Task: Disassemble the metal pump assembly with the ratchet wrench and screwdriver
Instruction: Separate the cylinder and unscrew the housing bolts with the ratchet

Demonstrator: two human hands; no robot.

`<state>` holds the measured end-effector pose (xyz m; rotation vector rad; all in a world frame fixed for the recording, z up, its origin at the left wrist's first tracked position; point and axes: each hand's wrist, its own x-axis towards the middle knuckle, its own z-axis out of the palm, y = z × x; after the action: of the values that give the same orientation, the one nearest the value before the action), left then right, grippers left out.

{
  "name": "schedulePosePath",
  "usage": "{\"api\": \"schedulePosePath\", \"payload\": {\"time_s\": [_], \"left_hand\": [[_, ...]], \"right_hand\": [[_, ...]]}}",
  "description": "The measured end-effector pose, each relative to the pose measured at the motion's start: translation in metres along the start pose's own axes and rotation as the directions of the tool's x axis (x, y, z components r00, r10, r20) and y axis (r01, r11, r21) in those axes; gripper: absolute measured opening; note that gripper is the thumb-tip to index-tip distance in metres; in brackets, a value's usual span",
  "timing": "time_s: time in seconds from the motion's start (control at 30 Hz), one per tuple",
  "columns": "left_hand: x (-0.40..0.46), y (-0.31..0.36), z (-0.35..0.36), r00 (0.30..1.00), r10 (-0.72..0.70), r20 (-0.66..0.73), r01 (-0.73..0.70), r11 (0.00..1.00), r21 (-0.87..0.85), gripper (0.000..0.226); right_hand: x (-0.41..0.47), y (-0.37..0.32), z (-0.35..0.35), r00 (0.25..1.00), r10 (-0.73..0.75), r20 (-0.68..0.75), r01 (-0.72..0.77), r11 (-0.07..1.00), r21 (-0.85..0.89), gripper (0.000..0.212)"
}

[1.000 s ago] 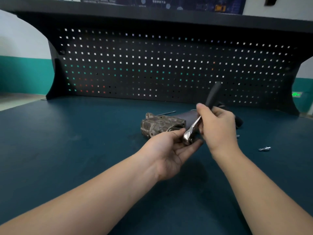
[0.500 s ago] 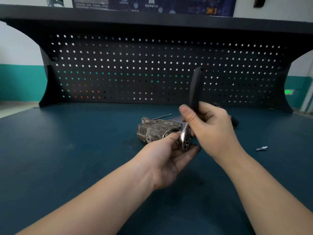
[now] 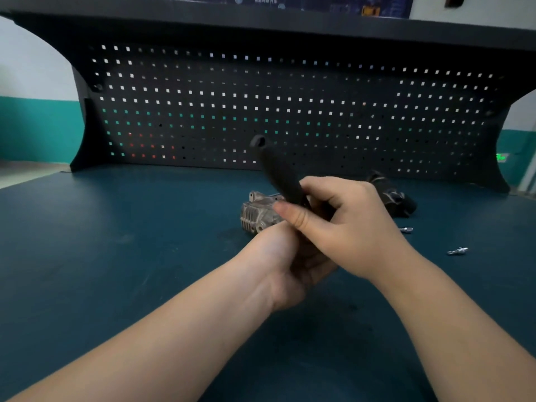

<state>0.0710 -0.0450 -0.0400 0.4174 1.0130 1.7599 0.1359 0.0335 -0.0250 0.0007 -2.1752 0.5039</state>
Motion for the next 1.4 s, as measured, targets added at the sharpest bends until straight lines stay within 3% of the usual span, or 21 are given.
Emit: {"api": "schedulePosePath", "payload": {"time_s": [0.13, 0.33, 0.53, 0.63, 0.73, 0.83, 0.93, 1.13, 1.2, 1.23, 1.3, 1.33, 1.37, 1.4], "left_hand": [[0.002, -0.002, -0.002, 0.999, -0.027, -0.021, 0.028, 0.999, 0.046, 0.039], [0.005, -0.004, -0.004, 0.999, -0.035, -0.028, 0.034, 0.999, -0.016, 0.029], [0.004, -0.009, 0.001, 0.998, -0.036, -0.056, 0.034, 0.998, -0.046, 0.030], [0.004, -0.012, 0.002, 0.997, -0.020, -0.069, 0.017, 0.999, -0.046, 0.029], [0.004, -0.013, 0.002, 0.998, 0.005, -0.065, -0.009, 0.998, -0.055, 0.026], [0.005, -0.014, 0.001, 0.998, 0.001, -0.061, -0.005, 0.998, -0.064, 0.026], [0.005, -0.015, 0.001, 0.997, 0.002, -0.072, -0.005, 0.999, -0.038, 0.025], [0.008, -0.016, -0.001, 0.993, 0.042, -0.109, -0.051, 0.995, -0.086, 0.018], [0.010, -0.016, -0.001, 0.992, 0.049, -0.116, -0.060, 0.994, -0.093, 0.020], [0.011, -0.016, -0.001, 0.992, 0.049, -0.119, -0.060, 0.994, -0.093, 0.021], [0.012, -0.017, -0.001, 0.992, 0.042, -0.117, -0.052, 0.995, -0.083, 0.022], [0.012, -0.018, -0.001, 0.992, 0.042, -0.120, -0.052, 0.996, -0.076, 0.022], [0.013, -0.020, 0.000, 0.991, 0.044, -0.126, -0.053, 0.996, -0.069, 0.022], [0.013, -0.021, 0.001, 0.991, 0.044, -0.129, -0.052, 0.997, -0.065, 0.024]], "right_hand": [[-0.003, 0.003, -0.004, 0.999, 0.039, -0.022, -0.038, 0.998, 0.051, 0.024], [0.000, 0.011, -0.005, 0.988, 0.137, -0.065, -0.125, 0.979, 0.162, 0.030], [0.001, 0.017, -0.007, 0.983, 0.167, -0.076, -0.146, 0.963, 0.226, 0.022], [0.001, 0.015, -0.007, 0.994, 0.099, -0.052, -0.091, 0.986, 0.142, 0.030], [0.000, 0.009, -0.003, 1.000, 0.003, -0.026, -0.002, 0.998, 0.065, 0.008], [0.000, 0.005, 0.000, 0.999, -0.036, -0.015, 0.036, 0.999, 0.006, 0.019], [0.001, 0.006, -0.001, 0.999, 0.011, -0.051, -0.009, 0.999, 0.034, 0.012], [0.002, 0.006, 0.002, 0.968, 0.200, -0.154, -0.177, 0.972, 0.152, 0.028], [0.006, 0.015, 0.003, 0.891, 0.393, -0.226, -0.334, 0.907, 0.259, 0.034], [0.007, 0.023, 0.002, 0.800, 0.557, -0.222, -0.458, 0.807, 0.372, 0.036], [0.007, 0.035, -0.001, 0.543, 0.840, -0.021, -0.663, 0.444, 0.603, 0.032], [0.005, 0.039, -0.003, 0.460, 0.884, 0.087, -0.706, 0.304, 0.640, 0.031], [0.004, 0.042, -0.004, 0.423, 0.896, 0.137, -0.734, 0.250, 0.631, 0.030], [0.004, 0.043, -0.004, 0.439, 0.890, 0.127, -0.749, 0.284, 0.599, 0.030]]}}
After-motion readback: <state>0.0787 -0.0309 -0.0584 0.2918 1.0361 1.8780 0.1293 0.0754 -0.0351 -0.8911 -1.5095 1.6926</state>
